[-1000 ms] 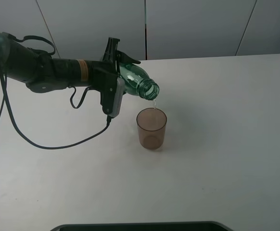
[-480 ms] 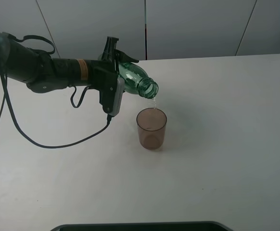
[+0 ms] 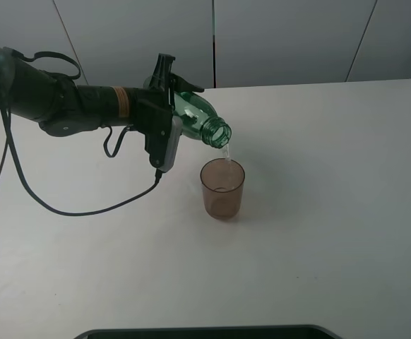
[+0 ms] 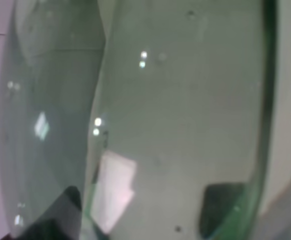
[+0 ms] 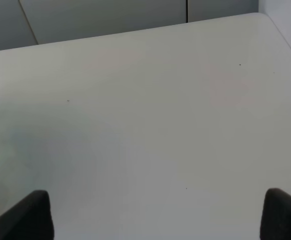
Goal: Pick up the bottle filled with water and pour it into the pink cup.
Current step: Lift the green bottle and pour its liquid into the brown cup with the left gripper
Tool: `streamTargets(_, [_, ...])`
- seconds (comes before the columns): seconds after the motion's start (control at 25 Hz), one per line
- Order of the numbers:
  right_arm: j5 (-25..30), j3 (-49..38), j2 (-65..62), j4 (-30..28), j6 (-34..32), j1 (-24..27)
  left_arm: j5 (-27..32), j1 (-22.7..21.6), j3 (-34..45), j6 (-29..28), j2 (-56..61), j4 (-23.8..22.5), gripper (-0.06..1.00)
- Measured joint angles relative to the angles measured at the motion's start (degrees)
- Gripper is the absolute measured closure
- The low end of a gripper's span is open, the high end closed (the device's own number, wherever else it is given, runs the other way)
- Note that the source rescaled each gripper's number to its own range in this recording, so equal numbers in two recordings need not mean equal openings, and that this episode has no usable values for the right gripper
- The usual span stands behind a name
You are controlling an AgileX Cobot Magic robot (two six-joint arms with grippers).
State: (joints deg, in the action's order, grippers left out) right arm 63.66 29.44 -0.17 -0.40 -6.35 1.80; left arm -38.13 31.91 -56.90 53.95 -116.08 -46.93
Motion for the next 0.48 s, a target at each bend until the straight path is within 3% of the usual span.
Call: streamTargets(0.48, [0.0,0.0,0.0,0.0,0.0,0.0,0.0,0.0,0.0,1.9,0.0,0.1,0.92])
